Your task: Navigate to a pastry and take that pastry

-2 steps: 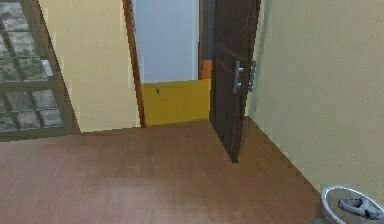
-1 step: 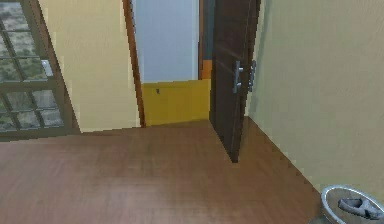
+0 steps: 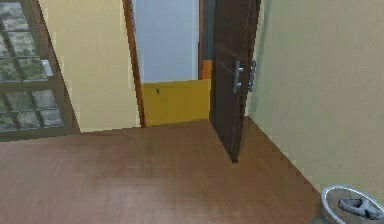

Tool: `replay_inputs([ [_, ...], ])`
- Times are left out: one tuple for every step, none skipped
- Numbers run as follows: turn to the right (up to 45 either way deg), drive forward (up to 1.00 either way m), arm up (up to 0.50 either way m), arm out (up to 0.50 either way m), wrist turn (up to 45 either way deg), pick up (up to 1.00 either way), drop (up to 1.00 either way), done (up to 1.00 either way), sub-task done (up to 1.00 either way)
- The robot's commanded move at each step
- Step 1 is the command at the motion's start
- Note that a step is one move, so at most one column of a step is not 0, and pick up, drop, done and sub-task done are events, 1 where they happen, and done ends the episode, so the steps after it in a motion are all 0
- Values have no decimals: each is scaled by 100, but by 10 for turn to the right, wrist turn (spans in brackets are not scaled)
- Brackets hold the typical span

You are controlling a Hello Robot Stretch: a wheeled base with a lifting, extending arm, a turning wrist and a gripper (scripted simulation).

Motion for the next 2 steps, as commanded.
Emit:
replay_inputs([
  [0, 0, 10, 0, 0, 0, 0, 0, 0],
  [0, 0, 0, 0, 0, 0, 0, 100, 0],
])
